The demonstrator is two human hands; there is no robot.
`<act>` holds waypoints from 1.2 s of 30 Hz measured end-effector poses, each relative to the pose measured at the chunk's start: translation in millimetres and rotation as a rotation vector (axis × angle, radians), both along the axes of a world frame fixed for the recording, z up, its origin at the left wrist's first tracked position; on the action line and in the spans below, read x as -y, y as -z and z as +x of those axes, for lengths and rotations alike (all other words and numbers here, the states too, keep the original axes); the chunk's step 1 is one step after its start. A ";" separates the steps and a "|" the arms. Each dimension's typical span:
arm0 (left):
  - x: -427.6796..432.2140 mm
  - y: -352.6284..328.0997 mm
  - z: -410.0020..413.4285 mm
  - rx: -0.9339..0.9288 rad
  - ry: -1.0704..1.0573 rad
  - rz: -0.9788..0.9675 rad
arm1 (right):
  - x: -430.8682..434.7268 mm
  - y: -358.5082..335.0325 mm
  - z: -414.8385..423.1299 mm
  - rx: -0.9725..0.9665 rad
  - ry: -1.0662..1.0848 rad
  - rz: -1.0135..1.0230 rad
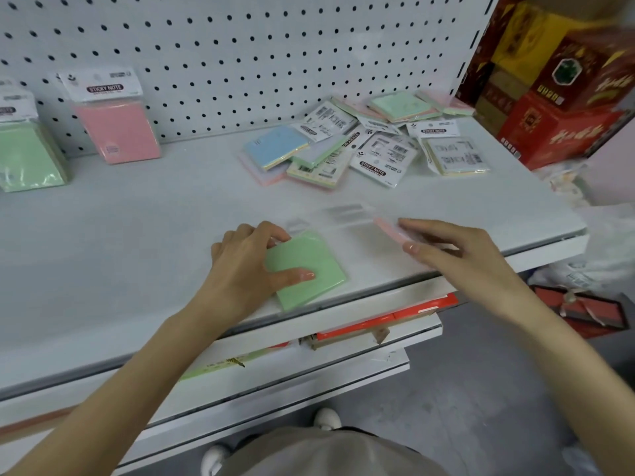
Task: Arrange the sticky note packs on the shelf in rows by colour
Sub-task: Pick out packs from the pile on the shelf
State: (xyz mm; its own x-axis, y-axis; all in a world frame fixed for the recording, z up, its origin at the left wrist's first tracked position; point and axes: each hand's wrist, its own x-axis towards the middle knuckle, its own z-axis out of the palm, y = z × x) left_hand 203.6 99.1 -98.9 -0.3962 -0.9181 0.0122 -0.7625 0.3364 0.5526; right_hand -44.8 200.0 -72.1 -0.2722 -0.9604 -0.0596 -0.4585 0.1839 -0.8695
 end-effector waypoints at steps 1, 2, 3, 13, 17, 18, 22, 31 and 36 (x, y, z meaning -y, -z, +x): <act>-1.0 0.6 0.2 0.007 0.007 -0.014 | 1.6 -2.9 2.6 0.072 0.026 -0.008; -1.8 2.2 0.7 0.010 0.013 -0.031 | 3.6 -5.7 4.8 0.151 0.051 -0.012; -2.6 3.6 1.4 0.007 0.017 -0.050 | 5.8 -9.2 7.2 0.231 0.077 -0.009; -24.2 11.6 10.7 -0.105 -0.067 -0.202 | 24.5 -13.0 32.4 1.243 0.035 0.340; -65.3 -7.1 25.8 -0.405 -0.240 -0.077 | 25.0 -10.8 37.2 1.170 0.019 0.347; -74.9 -10.1 29.5 -0.443 -0.278 -0.016 | 25.4 -10.4 38.3 1.160 0.011 0.351; -90.9 -11.4 39.8 -0.486 -0.350 0.204 | 29.6 -7.7 53.0 1.180 -0.028 0.401; -78.2 -31.4 59.4 -0.959 -0.665 0.519 | 41.2 -3.7 89.3 1.158 -0.073 0.402; -67.8 -32.7 74.1 -0.870 -0.624 0.523 | 42.1 -3.3 121.2 1.178 -0.139 0.447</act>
